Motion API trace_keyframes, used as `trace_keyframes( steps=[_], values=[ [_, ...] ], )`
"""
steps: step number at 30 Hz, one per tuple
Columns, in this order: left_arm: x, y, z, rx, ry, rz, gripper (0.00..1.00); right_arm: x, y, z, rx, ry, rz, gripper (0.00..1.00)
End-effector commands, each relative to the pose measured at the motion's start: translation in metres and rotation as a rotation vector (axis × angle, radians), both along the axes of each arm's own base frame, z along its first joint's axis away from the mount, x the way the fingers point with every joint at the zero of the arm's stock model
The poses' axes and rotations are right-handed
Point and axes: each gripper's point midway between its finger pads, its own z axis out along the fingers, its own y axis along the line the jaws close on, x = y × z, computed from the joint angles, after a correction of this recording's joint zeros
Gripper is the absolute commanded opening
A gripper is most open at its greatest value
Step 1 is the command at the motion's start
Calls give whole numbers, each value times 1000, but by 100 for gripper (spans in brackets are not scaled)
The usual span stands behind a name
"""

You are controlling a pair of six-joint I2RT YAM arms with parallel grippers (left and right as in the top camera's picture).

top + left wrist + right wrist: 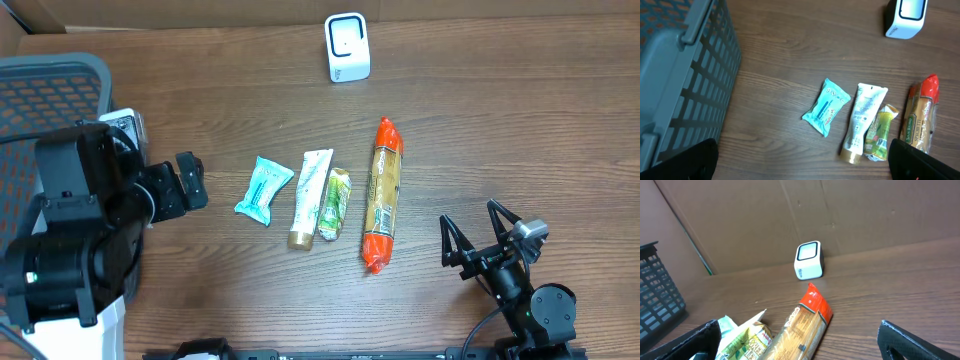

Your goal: Scan the item barcode

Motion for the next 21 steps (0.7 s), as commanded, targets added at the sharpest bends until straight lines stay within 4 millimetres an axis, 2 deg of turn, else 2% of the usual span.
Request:
trace_keyframes(
  steps=[1, 6, 21],
  values=[
    [5, 4, -1, 19, 11, -3, 100, 1, -2, -2, -3, -5, -11, 100],
    [2, 4, -16, 18, 93, -8, 99, 1, -2, -2, -3, -5, -11, 100],
    [24, 6, -46, 7, 213, -9, 100, 1, -2, -2, -3, -5, -11, 100]
  ],
)
